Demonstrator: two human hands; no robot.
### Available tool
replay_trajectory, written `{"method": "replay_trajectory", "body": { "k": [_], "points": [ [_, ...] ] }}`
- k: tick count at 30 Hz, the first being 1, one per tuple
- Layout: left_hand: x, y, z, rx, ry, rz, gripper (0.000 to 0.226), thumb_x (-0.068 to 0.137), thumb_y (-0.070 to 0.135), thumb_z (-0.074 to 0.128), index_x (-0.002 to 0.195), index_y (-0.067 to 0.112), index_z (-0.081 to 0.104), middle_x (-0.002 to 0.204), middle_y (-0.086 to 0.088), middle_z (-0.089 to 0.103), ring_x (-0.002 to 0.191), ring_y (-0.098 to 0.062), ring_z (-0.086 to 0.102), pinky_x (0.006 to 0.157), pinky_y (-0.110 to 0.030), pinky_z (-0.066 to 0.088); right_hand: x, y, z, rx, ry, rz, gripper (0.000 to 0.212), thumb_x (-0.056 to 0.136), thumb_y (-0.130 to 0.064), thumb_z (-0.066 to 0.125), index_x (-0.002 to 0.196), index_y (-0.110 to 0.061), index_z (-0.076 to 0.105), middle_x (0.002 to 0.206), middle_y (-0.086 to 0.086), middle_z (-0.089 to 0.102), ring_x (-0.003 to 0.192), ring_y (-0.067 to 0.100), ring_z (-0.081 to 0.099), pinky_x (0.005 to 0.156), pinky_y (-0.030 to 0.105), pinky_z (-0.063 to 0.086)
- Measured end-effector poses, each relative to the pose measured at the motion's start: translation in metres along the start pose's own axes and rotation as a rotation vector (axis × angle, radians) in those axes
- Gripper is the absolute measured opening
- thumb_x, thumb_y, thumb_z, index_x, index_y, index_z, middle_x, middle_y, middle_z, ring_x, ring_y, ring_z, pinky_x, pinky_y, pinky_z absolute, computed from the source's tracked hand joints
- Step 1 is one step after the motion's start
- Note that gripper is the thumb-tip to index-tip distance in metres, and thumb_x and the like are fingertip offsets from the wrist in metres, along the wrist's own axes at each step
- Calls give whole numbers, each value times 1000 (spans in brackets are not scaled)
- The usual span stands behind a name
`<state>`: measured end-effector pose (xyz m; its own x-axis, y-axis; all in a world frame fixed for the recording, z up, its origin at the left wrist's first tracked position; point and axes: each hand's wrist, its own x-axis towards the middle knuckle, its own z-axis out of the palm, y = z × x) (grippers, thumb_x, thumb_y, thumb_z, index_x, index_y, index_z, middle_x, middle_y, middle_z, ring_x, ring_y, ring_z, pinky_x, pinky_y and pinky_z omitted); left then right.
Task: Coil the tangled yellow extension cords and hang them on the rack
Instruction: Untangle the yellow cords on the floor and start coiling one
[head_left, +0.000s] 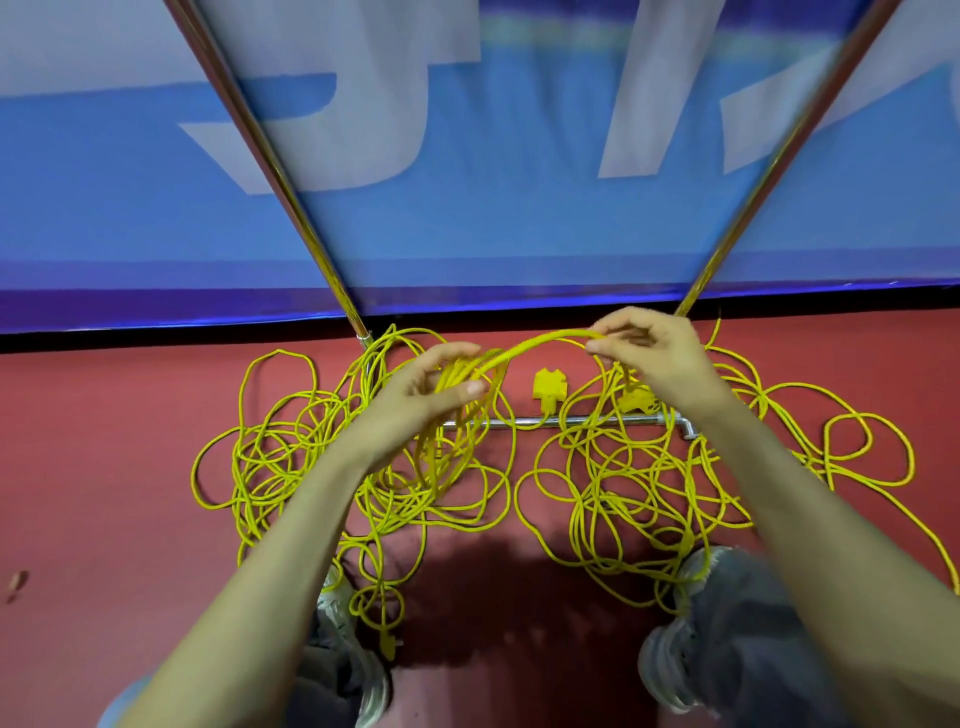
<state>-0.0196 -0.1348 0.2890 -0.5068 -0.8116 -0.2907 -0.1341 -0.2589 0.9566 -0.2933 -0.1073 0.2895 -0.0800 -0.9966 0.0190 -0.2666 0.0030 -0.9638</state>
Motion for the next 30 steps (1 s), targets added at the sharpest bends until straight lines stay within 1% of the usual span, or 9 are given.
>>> {"method": "replay_trajectory", "body": {
  "k": [5,9,11,14,17,20,24,26,30],
  "points": [
    [-1,3,4,-38,-61,-41,40,83,14,72,119,20,57,103,-5,70,75,-6,61,68,-18,48,-7,-24,11,-185,-270,-77,13,74,-11,77,83,-20,73,84,0,67,75,14,59,72,27,47],
    [1,3,8,-166,-51,-77,36,86,33,55,118,20,61,96,2,70,73,-14,49,66,-24,43,-9,-26,32,-83,-275,-67,22,73,-11,77,78,-31,69,76,-2,60,67,11,50,65,29,42],
    [2,1,10,-198,-86,-80,37,85,26,57,121,18,60,93,3,69,82,-19,52,73,-29,43,-8,-26,38,-51,-238,-71,23,74,-11,78,78,-33,69,74,4,60,65,12,48,64,29,40],
    [-1,0,18,-228,-176,-52,45,79,8,62,124,13,56,89,4,70,80,-8,63,74,-20,51,-7,-20,43,-8,-202,-36,16,75,-13,78,80,-26,71,71,18,59,62,18,48,63,32,40],
    [0,1,22,-251,-195,-64,46,78,3,62,123,13,58,89,1,71,74,-6,63,70,-17,52,-11,-18,50,-15,-229,-17,14,75,-13,78,84,-20,69,68,9,67,61,23,58,60,29,47],
    [0,1,23,-267,-188,-65,44,78,2,61,121,11,58,81,1,68,62,-8,55,63,-18,49,-10,-14,50,-33,-235,13,26,75,-16,78,84,-23,55,74,7,67,64,13,58,60,22,46],
    [1,7,13,-365,-173,-43,60,64,0,80,120,9,60,85,-4,69,61,-9,54,59,-19,48,-10,12,34,-328,-404,51,15,84,-21,70,88,-15,57,76,-8,58,70,5,52,71,23,41],
    [2,12,3,-438,-157,-14,62,59,15,87,117,11,65,88,-6,68,62,-10,54,58,-21,48,-9,28,25,-476,-376,120,17,90,-21,63,93,-6,59,74,-9,53,70,9,50,69,25,36],
    [0,16,-12,-453,-104,37,70,50,24,94,114,11,68,89,-6,68,64,-12,55,58,-22,49,-3,22,13,-166,-131,103,13,88,-11,65,89,-21,56,68,-8,64,74,12,60,73,29,44]
  ]
}}
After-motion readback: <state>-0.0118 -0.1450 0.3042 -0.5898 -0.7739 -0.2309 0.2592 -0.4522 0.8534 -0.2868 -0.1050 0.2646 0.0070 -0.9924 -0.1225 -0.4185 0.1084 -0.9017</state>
